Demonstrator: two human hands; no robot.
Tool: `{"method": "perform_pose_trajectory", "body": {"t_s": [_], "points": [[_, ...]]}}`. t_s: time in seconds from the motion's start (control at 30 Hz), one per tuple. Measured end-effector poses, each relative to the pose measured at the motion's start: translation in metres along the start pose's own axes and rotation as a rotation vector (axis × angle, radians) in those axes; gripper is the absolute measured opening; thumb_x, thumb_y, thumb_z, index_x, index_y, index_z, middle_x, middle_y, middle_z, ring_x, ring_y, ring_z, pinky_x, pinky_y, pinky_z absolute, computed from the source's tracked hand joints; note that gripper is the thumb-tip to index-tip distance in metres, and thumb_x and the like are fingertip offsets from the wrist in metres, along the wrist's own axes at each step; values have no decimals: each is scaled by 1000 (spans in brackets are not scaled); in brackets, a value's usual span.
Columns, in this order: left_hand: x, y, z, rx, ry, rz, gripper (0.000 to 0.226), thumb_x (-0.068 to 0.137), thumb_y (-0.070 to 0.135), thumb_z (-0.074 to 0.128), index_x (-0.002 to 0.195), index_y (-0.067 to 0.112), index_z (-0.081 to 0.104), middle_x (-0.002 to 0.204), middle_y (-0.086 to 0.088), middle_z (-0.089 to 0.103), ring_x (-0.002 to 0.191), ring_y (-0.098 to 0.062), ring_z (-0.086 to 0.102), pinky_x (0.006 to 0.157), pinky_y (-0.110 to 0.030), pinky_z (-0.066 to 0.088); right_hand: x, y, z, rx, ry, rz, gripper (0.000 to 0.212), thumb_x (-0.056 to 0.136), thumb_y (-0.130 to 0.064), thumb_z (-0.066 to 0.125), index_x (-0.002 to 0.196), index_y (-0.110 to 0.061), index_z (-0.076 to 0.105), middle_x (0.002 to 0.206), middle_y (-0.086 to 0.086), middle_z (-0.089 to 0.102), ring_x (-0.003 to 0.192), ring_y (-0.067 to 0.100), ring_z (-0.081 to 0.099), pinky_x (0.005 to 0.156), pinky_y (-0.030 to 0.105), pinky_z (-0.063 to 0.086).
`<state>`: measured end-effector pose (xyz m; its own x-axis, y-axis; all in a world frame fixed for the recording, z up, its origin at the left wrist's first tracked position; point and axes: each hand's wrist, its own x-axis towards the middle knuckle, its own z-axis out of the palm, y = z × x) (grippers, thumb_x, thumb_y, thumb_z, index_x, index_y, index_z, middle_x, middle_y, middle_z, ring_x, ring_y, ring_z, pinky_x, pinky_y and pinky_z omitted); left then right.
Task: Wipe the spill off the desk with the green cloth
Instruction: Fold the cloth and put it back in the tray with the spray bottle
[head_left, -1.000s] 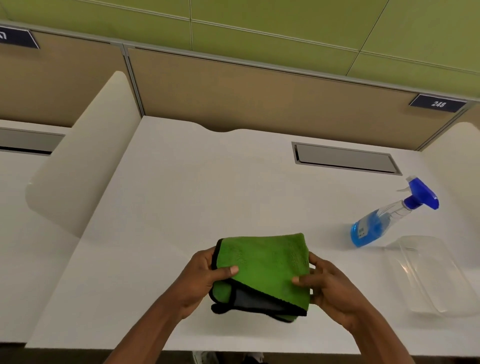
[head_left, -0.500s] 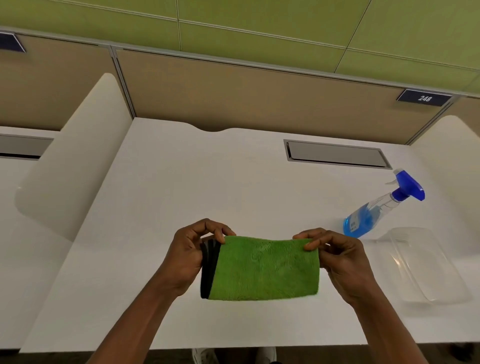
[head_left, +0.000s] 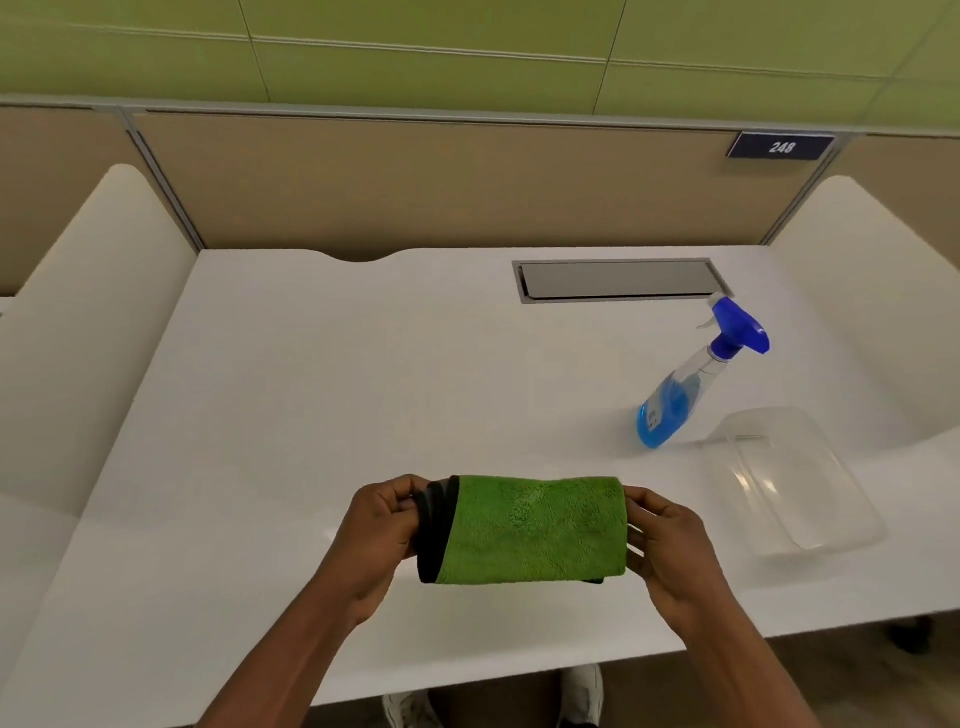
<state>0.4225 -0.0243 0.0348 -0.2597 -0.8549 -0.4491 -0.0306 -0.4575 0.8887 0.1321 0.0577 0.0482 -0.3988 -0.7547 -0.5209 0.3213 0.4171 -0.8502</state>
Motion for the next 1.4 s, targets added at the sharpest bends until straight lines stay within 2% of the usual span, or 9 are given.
{"method": "perform_pose_trajectory", "body": {"t_s": [0.2, 0.37, 0.43, 0.53, 0.67, 1.0, 1.1, 1.27, 1.4], "points": [[1, -3, 75, -52, 35, -62, 30, 103, -6, 55, 97, 3, 83, 86, -16, 78, 75, -26, 71, 69, -34, 60, 12, -11, -56, -23, 75, 65, 17, 98, -7, 63, 104, -6, 79, 100, 21, 80, 84, 35, 74, 76, 46, 60], [8, 5, 152, -344, 50, -141, 40, 104, 6, 51, 76, 7, 79, 88, -17, 76, 73, -26, 74, 77, -44, 57, 18, -45, -125, 3, 113, 19, 24, 96, -10, 60, 93, -8, 83, 87, 17, 80, 76, 30, 74, 75, 46, 57], [13, 7, 185, -417, 17, -160, 29, 106, 16, 56, 90, 5, 77, 93, -17, 75, 77, -28, 73, 79, -45, 58, 22, -57, -155, 1, 120, -7, 22, 98, -19, 64, 95, -7, 82, 87, 16, 80, 73, 27, 75, 74, 43, 58], [20, 3, 235, -234, -87, -112, 26, 99, 18, 73, 115, -2, 77, 107, -17, 83, 94, -32, 79, 81, -46, 64, 32, -71, -201, -29, 121, -59, 19, 96, -22, 71, 103, -7, 80, 94, 16, 82, 79, 27, 78, 75, 42, 60], [35, -5, 293, -13, -58, -25, 48, 76, 6, 92, 121, 6, 76, 113, -13, 84, 105, -32, 82, 96, -55, 65, 49, -89, -253, -81, 126, -115, 31, 87, -1, 77, 117, -9, 74, 98, 17, 82, 89, 30, 81, 76, 41, 61], [65, -20, 404, 82, 65, -76, 35, 81, 7, 93, 111, 13, 77, 109, -6, 84, 100, -26, 82, 94, -51, 67, 108, -105, -336, -345, 230, -203, 36, 83, -11, 84, 114, -25, 75, 90, 2, 83, 91, 23, 80, 87, 44, 62], [67, -25, 420, 237, 86, -69, 37, 84, 17, 93, 115, 15, 74, 113, -2, 81, 101, -20, 79, 87, -39, 67, 120, -98, -342, -450, 248, -189, 39, 82, -16, 86, 117, -26, 74, 93, 0, 83, 91, 21, 79, 77, 38, 61], [72, -29, 435, 485, 86, -3, 31, 88, 28, 89, 113, 17, 74, 103, 0, 78, 97, -19, 75, 89, -46, 66, 130, -82, -338, -733, 297, -267, 45, 82, -22, 86, 124, -24, 71, 101, -2, 79, 85, 14, 76, 77, 34, 63], [74, -31, 445, 737, 79, 48, 30, 90, 33, 85, 111, 14, 75, 99, -4, 78, 94, -26, 74, 88, -44, 63, 134, -67, -328, -866, 362, -397, 46, 81, -21, 86, 125, -20, 70, 107, 1, 76, 86, 20, 74, 82, 43, 63]]}}
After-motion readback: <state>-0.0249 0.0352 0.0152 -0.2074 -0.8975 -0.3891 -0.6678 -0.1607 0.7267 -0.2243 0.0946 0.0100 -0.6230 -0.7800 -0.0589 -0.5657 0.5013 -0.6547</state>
